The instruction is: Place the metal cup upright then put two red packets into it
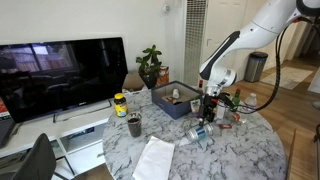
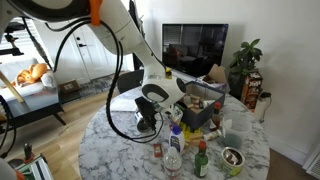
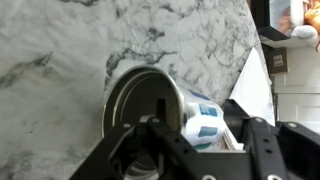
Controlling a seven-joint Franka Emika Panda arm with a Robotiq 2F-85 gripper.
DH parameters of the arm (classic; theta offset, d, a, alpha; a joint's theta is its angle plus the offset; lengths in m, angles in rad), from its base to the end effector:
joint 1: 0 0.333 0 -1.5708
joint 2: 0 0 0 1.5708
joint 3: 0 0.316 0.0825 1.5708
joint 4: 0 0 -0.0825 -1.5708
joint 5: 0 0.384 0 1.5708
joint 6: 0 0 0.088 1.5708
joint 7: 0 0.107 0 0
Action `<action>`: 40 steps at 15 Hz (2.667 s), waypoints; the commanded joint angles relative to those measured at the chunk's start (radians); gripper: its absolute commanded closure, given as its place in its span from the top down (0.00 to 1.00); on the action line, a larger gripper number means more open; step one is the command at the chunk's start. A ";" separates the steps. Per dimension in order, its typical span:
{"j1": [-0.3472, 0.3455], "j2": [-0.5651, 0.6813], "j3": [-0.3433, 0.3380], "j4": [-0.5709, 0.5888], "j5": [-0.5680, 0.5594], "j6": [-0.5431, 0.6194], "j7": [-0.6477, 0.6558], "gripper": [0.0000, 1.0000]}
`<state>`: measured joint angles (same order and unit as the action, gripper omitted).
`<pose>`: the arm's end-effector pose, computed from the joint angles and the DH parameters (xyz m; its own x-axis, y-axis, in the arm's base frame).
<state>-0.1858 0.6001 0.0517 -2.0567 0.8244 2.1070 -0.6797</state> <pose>0.5315 -0.0353 0.1171 0.9692 0.0041 -0.2461 -0.1657 -0.7286 -0.6646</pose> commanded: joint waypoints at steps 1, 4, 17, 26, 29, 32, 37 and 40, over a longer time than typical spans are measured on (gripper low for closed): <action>-0.028 0.042 0.012 0.040 0.049 -0.050 -0.022 0.31; -0.029 0.037 0.006 0.044 0.064 -0.064 -0.022 0.06; 0.096 -0.194 -0.036 -0.086 -0.038 0.077 0.106 0.02; 0.304 -0.271 -0.009 -0.223 -0.422 0.496 0.560 0.02; 0.408 -0.277 -0.099 -0.231 -0.661 0.466 0.767 0.02; 0.433 -0.280 -0.122 -0.218 -0.879 0.414 0.933 0.02; 0.406 -0.252 -0.074 -0.180 -0.930 0.289 0.966 0.02; 0.403 -0.243 -0.056 -0.174 -0.921 0.253 0.964 0.02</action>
<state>0.2253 0.3463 -0.0274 -2.2445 -0.0739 2.4086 0.2568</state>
